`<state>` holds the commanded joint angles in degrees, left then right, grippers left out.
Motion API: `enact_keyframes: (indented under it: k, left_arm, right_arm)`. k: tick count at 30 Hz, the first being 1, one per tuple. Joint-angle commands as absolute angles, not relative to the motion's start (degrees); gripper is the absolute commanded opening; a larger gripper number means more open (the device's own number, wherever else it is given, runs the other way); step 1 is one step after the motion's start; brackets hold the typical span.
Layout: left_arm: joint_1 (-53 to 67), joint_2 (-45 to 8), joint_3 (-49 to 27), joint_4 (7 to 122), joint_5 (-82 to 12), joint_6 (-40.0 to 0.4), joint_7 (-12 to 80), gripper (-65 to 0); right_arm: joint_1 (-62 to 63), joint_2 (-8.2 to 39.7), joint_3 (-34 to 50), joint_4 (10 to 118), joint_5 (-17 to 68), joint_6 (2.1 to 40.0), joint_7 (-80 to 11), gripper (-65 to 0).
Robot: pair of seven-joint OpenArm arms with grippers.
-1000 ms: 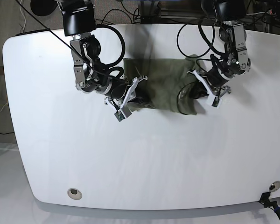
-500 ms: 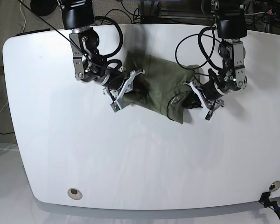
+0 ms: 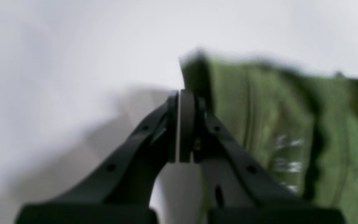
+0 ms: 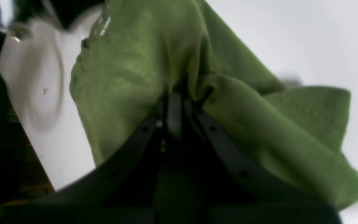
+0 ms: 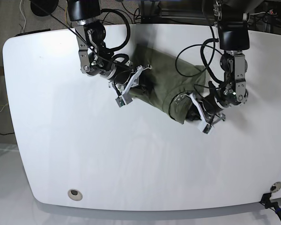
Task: Fold the T-shirt properly
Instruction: 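Hold the bundle's ends with both grippers and rotate it upright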
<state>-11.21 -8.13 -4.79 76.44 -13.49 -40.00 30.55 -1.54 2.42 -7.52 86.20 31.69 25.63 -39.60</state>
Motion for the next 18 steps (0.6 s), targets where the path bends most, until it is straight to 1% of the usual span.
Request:
enact_keyframes:
  k: [4,10,13,18]
  left_arm:
    - [-7.2,-10.9,-4.8,85.1,-13.7,-40.0,30.6,-65.0]
    - [2.5,-10.9,-4.8,95.9,-13.7,-40.0,30.8,-65.0]
    - [6.4,-10.7,-4.7,97.8,-13.8,-40.0,30.8,-65.0]
    - [9.6,-10.5,-4.5,97.8,-13.9,-40.0,30.8,-65.0]
  right_arm:
    - [-0.7,2.4,-7.5,86.1,31.6,25.6,-39.5,-65.0]
    - [0.3,2.4,-7.5,85.9,31.6,25.6,-39.4,-65.0]
    - [0.6,2.4,-7.5,85.8,31.5,25.6,-39.4,-65.0]
    - [0.6,2.4,-7.5,85.8,31.5,25.5,-39.4,-65.0]
